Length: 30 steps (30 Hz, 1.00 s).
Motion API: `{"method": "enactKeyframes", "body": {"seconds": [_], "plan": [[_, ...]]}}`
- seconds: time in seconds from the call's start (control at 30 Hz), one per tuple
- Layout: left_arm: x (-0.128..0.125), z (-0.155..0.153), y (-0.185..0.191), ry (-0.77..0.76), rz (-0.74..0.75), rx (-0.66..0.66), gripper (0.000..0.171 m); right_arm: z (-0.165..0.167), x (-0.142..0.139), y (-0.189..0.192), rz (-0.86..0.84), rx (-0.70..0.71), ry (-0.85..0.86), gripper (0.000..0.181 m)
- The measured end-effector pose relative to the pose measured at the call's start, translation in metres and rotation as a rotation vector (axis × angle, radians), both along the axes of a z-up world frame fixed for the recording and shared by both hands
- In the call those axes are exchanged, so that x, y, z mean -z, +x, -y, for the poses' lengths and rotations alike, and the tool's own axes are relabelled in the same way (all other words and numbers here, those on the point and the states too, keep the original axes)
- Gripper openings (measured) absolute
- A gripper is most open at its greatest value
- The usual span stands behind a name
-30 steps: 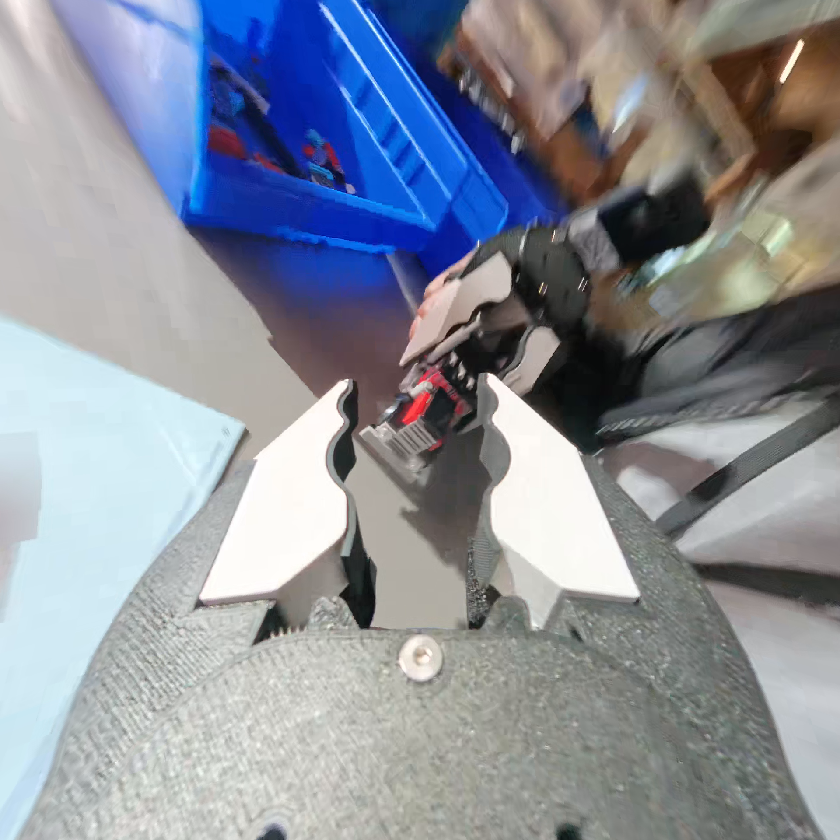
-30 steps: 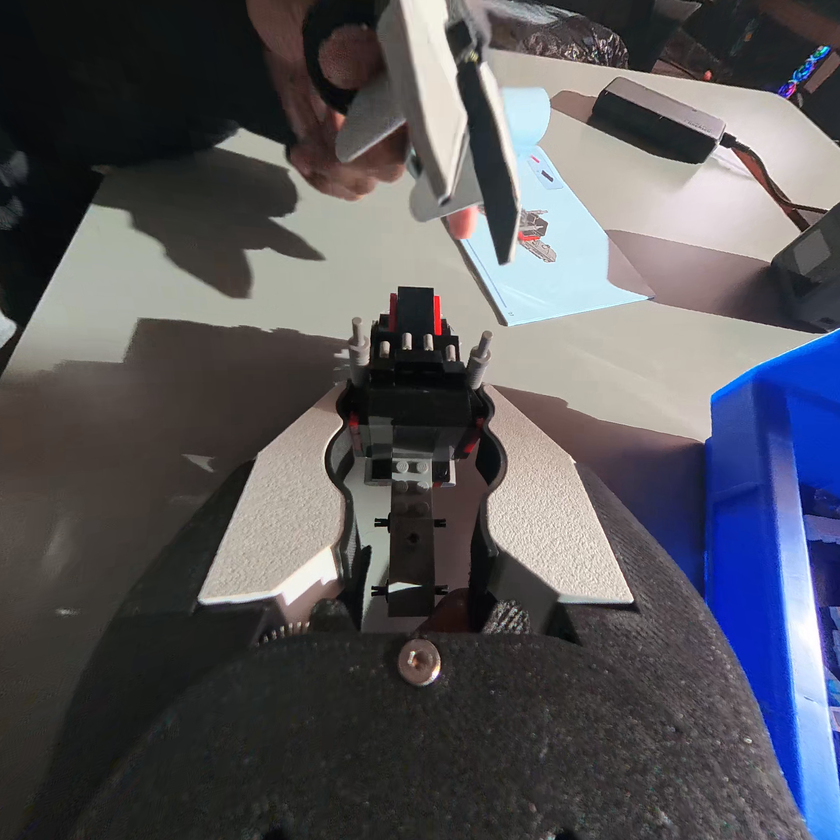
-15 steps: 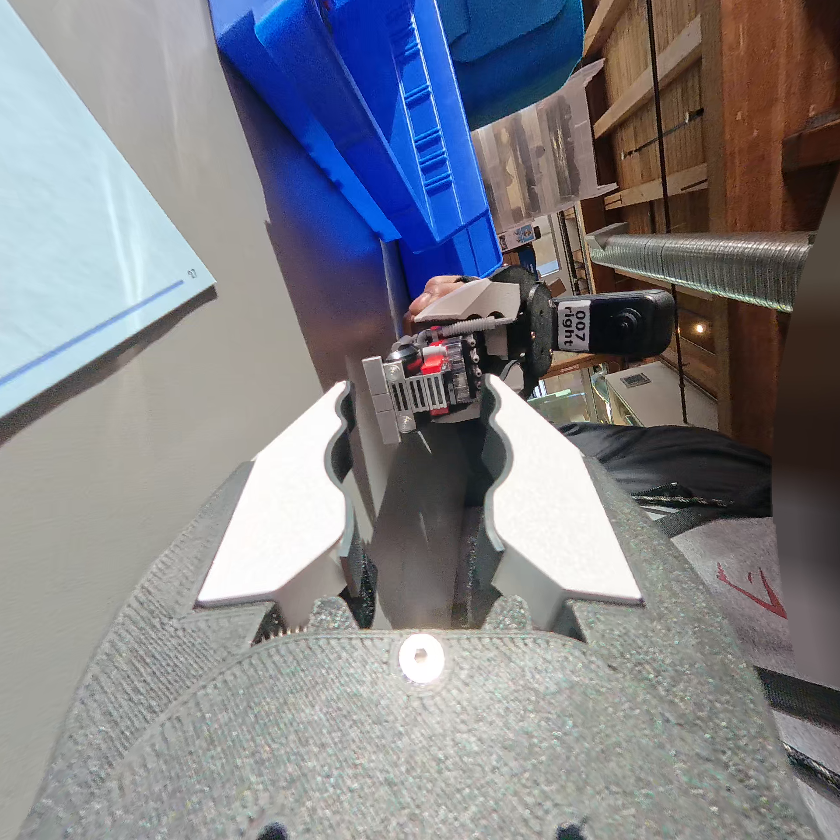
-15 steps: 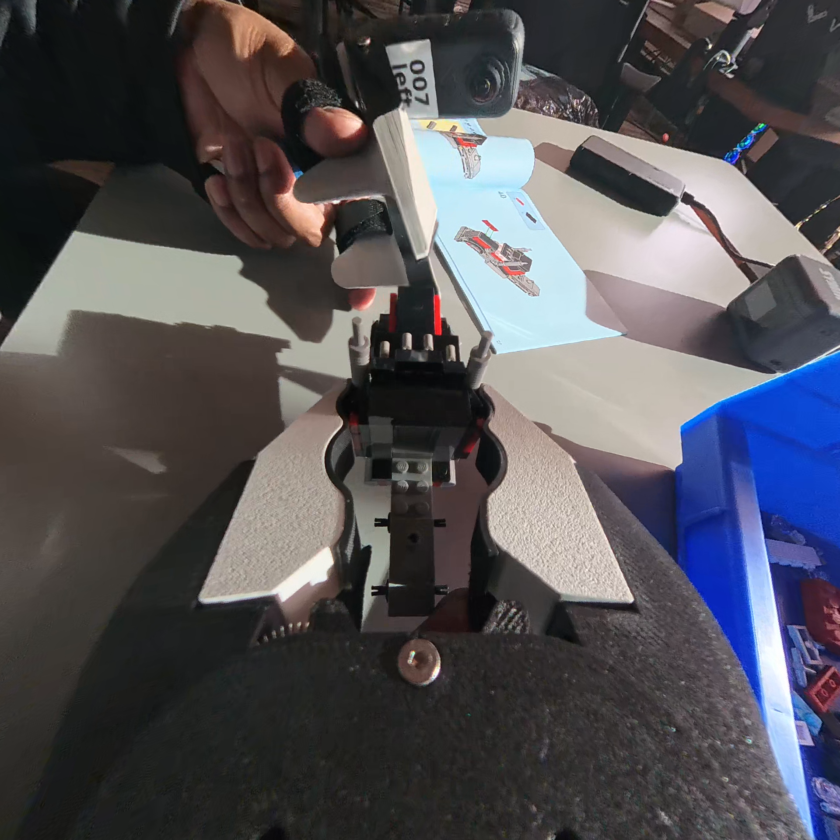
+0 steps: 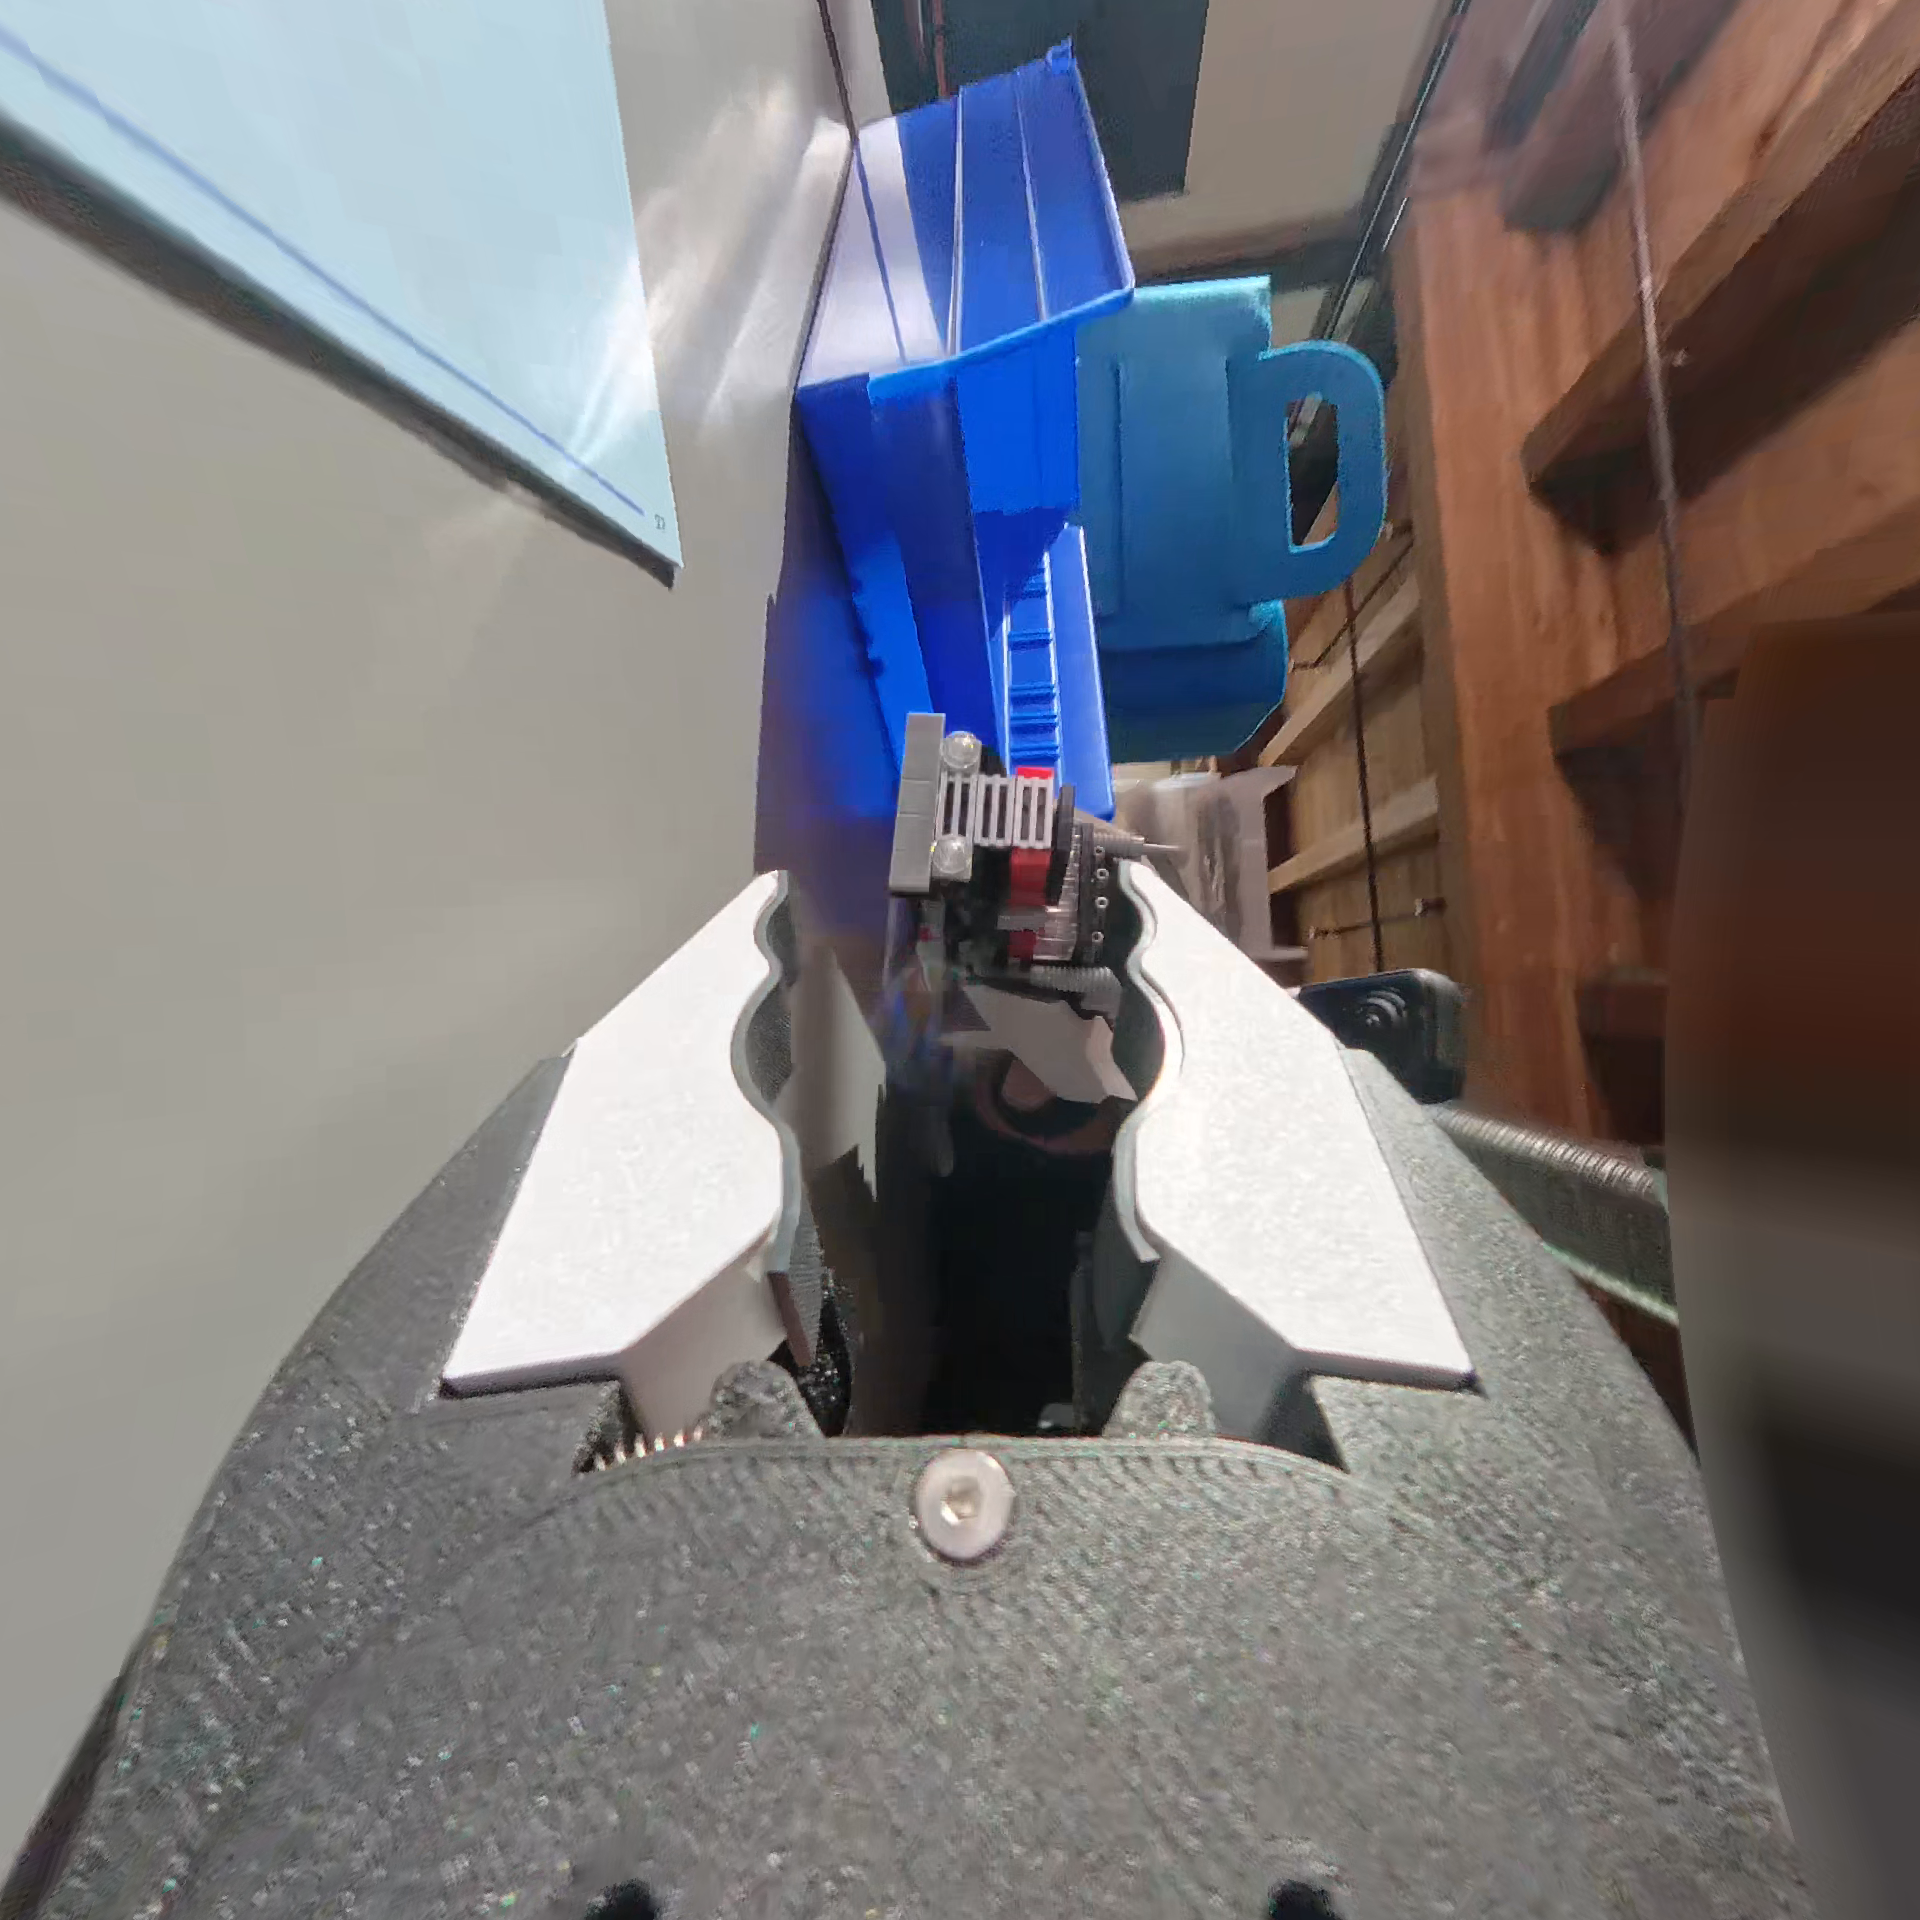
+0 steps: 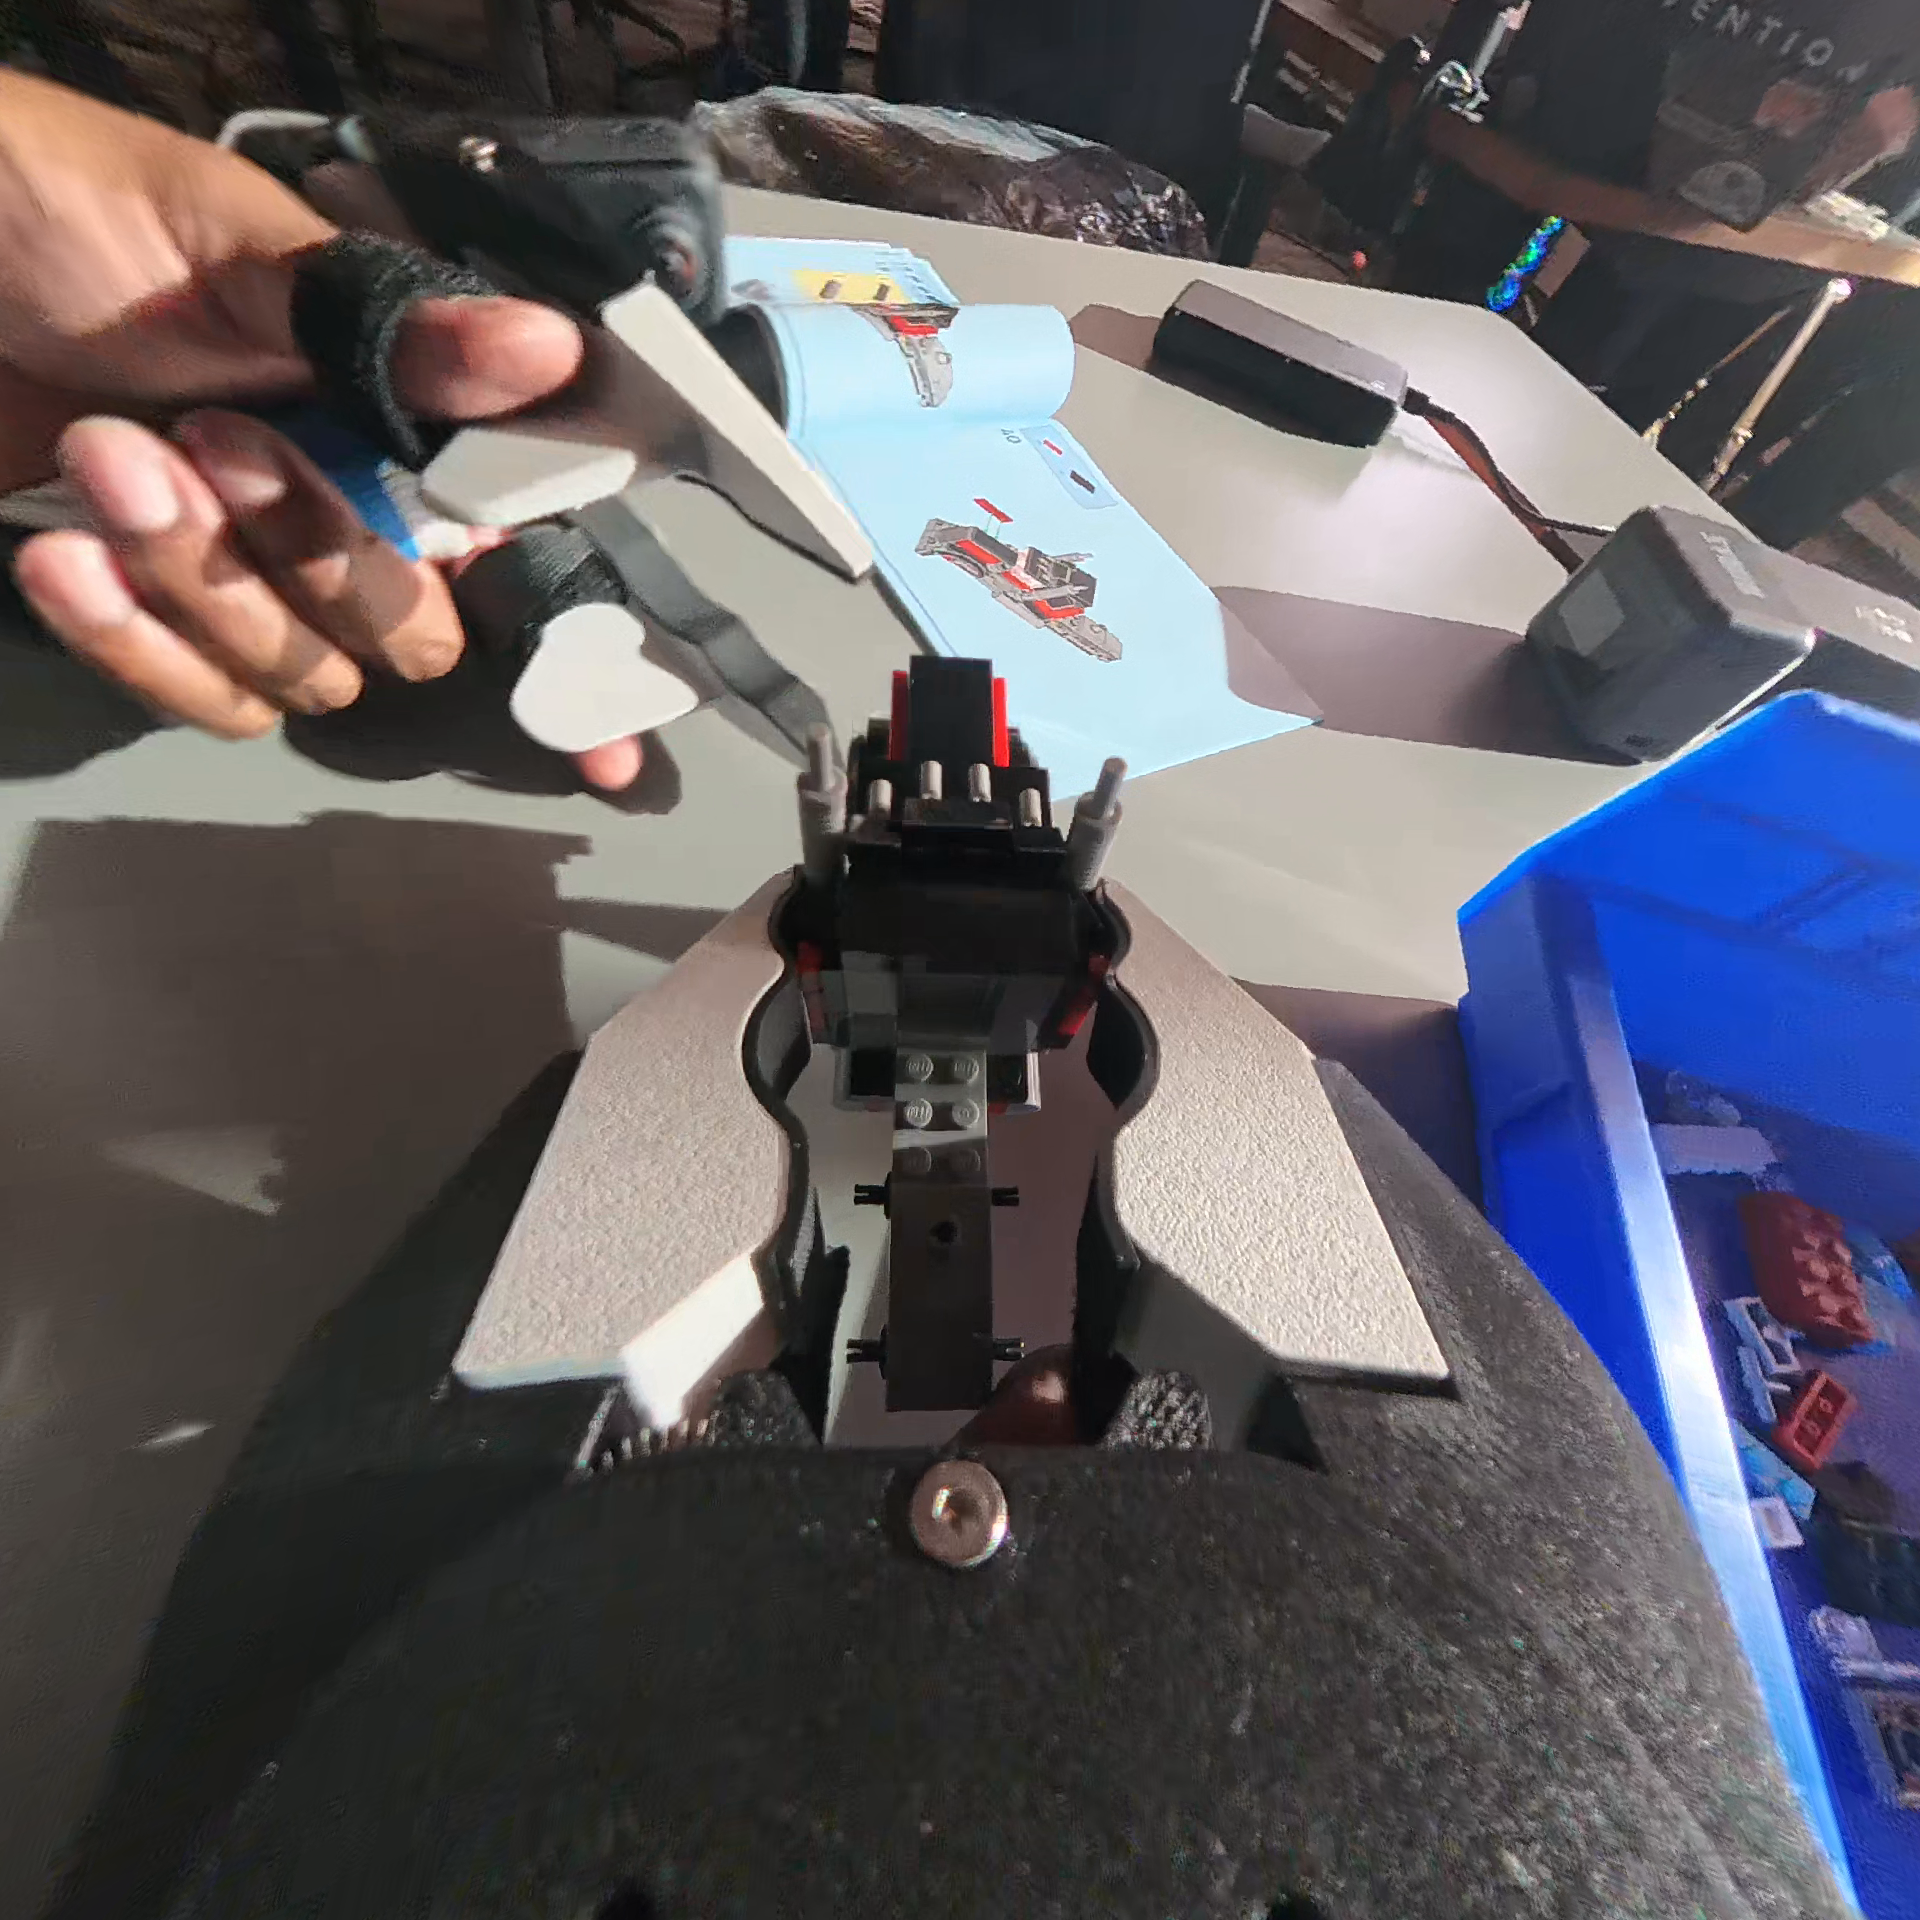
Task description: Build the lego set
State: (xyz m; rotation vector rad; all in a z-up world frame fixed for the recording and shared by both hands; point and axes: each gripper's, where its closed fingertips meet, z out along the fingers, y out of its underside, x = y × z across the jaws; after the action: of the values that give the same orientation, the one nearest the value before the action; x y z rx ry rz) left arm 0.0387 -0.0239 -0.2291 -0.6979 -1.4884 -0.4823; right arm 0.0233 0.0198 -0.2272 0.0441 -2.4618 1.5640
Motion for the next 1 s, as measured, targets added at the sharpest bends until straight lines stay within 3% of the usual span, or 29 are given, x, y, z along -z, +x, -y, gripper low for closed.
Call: {"method": "enactKeyframes", "body": {"seconds": [0.2, 0.6, 1.0], "plan": [[0.000, -0.002, -0.012, 0.080, -0.002, -0.167, 0.056, 0.002, -0.004, -0.010, 0.094, 0.117, -0.033, 0.054], [-0.013, -0.012, -0.020, 0.235, -0.035, -0.270, 0.053, 0.002, -0.004, -0.014, 0.211, 0.210, -0.070, 0.055], [-0.011, -0.019, -0.030, 0.253, -0.014, -0.332, 0.055, 0.000, 0.002, -0.020, 0.286, 0.260, -0.073, 0.055]]}}
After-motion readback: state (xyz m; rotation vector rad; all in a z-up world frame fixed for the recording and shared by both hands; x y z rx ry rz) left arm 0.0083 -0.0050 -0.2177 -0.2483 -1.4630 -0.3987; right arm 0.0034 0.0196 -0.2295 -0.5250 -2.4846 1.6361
